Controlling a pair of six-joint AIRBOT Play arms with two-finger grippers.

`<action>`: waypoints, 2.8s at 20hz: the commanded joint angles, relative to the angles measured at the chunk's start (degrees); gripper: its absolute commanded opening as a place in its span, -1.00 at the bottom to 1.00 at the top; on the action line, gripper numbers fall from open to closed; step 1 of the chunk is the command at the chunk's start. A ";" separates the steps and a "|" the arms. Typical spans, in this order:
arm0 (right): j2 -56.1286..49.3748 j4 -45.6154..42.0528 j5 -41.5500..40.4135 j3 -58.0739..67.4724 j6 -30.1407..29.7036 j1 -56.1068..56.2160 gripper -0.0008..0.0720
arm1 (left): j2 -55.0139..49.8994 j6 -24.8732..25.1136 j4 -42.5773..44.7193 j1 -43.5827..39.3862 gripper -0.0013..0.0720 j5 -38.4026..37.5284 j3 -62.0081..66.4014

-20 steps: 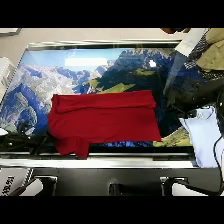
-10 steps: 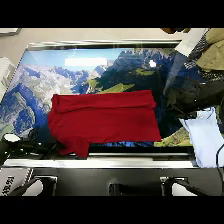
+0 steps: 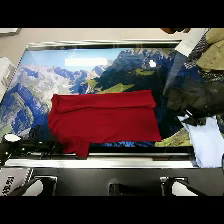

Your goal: Fold the clothes and pants, and hang the long-sleeved shirts on hangers.

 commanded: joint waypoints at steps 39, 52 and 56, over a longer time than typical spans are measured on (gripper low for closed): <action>12.98 6.03 7.32 -14.62 0.52 8.52 -0.90 | -3.54 -9.64 11.37 -0.07 -0.93 -18.88 30.03; -18.75 6.95 17.27 6.54 0.35 14.62 -0.90 | -45.07 -4.92 13.18 -7.32 -0.93 -19.65 70.42; -19.47 5.03 19.98 6.54 1.36 14.80 -0.90 | -53.44 -4.92 13.68 -8.74 -0.93 -22.23 80.74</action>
